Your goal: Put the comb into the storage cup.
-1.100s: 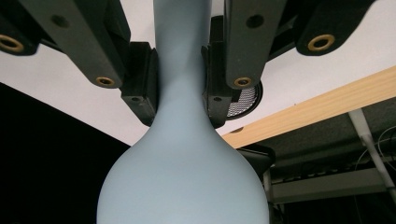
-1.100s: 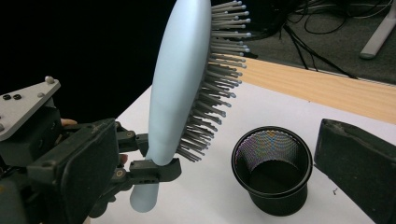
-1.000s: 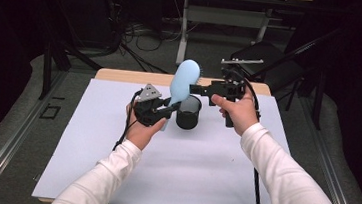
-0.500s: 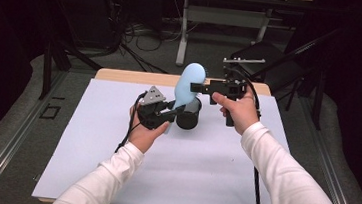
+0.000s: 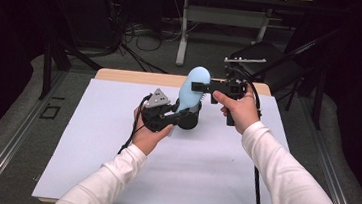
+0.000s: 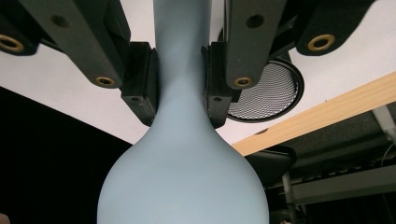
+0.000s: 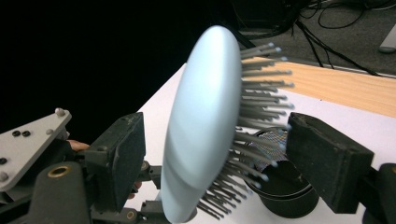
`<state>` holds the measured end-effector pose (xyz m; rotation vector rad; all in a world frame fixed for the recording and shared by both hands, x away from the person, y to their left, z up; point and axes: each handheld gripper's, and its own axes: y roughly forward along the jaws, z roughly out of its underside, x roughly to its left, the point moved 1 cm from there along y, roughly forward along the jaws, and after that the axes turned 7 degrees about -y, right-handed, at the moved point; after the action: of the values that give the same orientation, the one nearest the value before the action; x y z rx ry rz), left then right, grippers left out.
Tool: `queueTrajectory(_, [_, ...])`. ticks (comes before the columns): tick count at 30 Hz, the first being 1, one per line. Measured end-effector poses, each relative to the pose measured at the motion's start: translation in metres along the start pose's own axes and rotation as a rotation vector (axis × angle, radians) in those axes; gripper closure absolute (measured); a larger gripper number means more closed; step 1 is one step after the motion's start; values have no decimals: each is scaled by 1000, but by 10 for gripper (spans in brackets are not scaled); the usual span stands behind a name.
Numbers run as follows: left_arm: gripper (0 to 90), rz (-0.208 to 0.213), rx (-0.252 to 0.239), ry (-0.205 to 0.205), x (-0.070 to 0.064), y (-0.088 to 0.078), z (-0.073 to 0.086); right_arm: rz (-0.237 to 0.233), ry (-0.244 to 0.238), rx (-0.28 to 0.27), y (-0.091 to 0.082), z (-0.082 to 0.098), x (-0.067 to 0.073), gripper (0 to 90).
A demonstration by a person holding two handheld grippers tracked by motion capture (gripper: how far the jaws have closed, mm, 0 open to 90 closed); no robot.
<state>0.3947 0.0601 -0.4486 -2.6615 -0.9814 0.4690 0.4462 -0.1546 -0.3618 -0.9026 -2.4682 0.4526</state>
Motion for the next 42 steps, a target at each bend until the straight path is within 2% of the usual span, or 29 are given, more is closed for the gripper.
queueTrajectory(4, [699, 4, 3, 0, -2, 2, 1, -3, 5, -5, 1, 0, 0, 243])
queueTrajectory(14, [698, 11, 1, 9, -6, 2, 1, -13, 40, -4, 4, 0, 1, 251])
queueTrajectory(31, [699, 15, -1, 9, -9, 3, 1, -14, 60, 14, 7, 1, 1, 304])
queueTrajectory(42, [699, 19, -4, 8, -10, 3, 2, -16, 110, 15, 9, 2, 0, 358])
